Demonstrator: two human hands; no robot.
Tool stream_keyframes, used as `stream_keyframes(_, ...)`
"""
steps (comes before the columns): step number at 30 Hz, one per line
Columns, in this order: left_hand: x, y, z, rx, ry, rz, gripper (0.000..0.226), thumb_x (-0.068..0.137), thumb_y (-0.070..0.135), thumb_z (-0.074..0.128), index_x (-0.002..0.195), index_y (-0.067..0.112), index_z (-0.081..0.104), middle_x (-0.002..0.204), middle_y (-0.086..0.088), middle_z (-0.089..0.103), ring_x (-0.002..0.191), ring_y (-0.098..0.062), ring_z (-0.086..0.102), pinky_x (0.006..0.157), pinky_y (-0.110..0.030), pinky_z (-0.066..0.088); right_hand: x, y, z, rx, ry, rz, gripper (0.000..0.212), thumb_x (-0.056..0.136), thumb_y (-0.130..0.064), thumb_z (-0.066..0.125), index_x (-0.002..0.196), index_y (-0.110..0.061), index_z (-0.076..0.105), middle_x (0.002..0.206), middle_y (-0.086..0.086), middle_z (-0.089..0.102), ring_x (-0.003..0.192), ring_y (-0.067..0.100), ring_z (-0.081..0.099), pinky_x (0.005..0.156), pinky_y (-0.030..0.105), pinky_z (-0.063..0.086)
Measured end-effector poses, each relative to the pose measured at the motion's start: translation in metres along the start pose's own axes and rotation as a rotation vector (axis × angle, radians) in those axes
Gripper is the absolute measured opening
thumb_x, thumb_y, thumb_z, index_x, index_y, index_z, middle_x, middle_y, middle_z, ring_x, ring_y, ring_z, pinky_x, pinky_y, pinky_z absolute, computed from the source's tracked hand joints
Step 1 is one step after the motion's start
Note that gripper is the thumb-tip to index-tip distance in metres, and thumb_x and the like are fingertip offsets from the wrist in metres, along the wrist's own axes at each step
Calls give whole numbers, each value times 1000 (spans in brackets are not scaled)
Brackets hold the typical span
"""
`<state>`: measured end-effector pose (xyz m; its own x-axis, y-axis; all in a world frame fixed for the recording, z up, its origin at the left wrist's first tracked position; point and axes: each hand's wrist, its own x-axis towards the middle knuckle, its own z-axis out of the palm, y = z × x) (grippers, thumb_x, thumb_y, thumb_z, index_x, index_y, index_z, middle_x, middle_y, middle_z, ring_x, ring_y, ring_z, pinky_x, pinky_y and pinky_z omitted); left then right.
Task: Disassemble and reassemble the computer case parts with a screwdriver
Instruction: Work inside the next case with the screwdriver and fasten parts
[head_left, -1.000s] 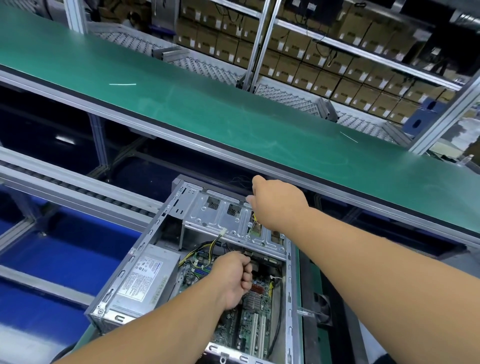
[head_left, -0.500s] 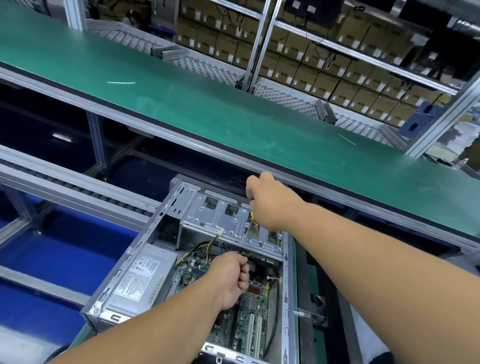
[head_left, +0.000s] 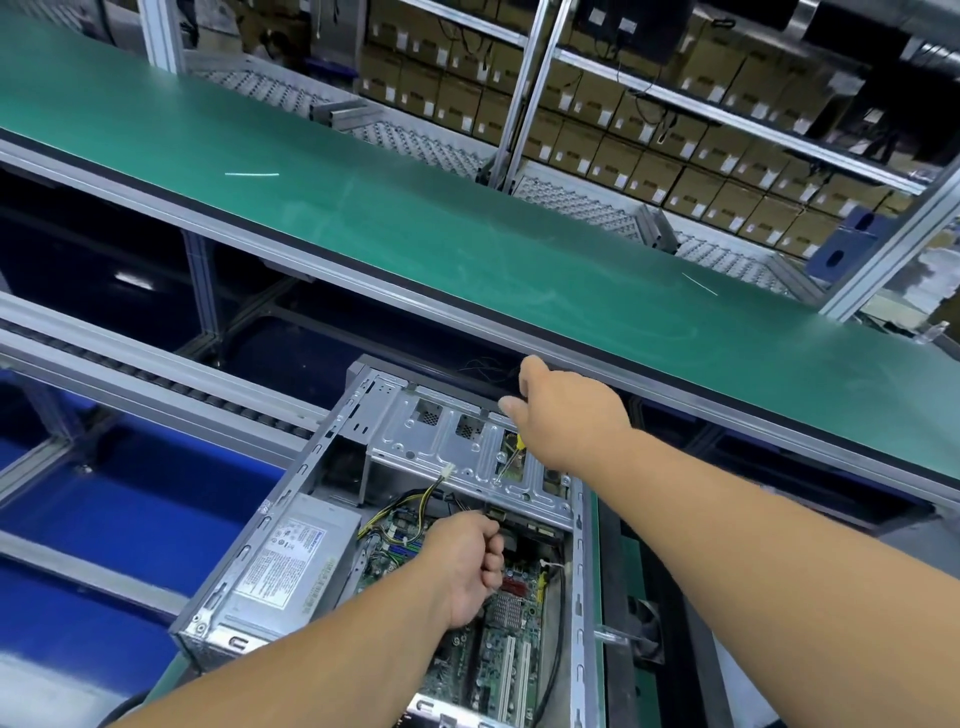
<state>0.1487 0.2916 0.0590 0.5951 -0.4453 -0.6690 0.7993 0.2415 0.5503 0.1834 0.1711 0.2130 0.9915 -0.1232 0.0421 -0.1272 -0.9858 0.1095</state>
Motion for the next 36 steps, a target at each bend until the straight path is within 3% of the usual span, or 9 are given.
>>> stream_keyframes(3,1,0,1,8,2,-4,14,99,3,44,102,14,53,56,-2,49,48,-13,34,44,-24,25,3,8,-10,228,-189,-62,15,102,-28,52,108,-29,38,103,0,49,74,24,58,60,39,48)
stream_keyframes(8,2,-1,1,11,-25,-10,12,99,5,47,93,15,48,57,-2,49,48,-12,35,44,-25,25,-3,1,-6,-24,-33,-29,27,105,-50,45,103,-23,41,80,0,60,67,22,58,58,38,51)
stream_keyframes(12,3,-1,0,14,-39,-7,13,100,5,46,94,17,46,58,-1,48,48,-12,34,44,-25,24,-2,-9,-10,152,-144,-144,15,102,-24,52,106,-27,38,105,3,49,71,23,56,58,38,43)
stream_keyframes(17,0,-1,1,54,-15,16,15,101,4,43,101,17,52,58,-1,48,49,-13,33,46,-25,24,0,-13,-7,21,-44,-8,29,106,-49,42,104,-21,39,83,1,58,66,22,55,56,36,42)
stream_keyframes(21,-3,1,2,59,-16,25,15,101,4,42,99,17,50,58,-1,47,50,-13,32,47,-25,23,2,-11,-10,141,-144,-115,12,102,-24,52,103,-25,40,96,2,50,72,26,57,57,38,43)
stream_keyframes(25,-4,0,2,74,-28,36,14,101,4,42,99,16,48,58,-1,47,50,-13,32,48,-26,24,3,-8,-5,-14,-24,52,32,105,-53,42,104,-21,41,82,0,58,66,20,54,53,34,39)
stream_keyframes(30,-6,0,2,97,-28,45,19,100,3,42,100,20,50,57,-1,47,50,-13,33,48,-26,24,3,-6,-11,94,-141,-60,10,101,-18,52,107,-26,50,109,3,51,79,22,56,67,40,50)
stream_keyframes(34,-6,0,3,90,-21,43,23,101,2,42,93,23,48,56,-1,47,48,-12,34,48,-25,24,-1,-7,-4,35,-58,72,32,107,-50,41,109,-18,43,88,2,59,72,24,58,57,36,41)
stream_keyframes(36,-7,1,3,76,-19,41,24,101,2,42,92,24,47,55,-1,48,48,-12,34,48,-25,24,-1,-8,-7,196,-122,29,24,103,-40,48,112,-21,37,98,3,52,75,25,58,57,36,39)
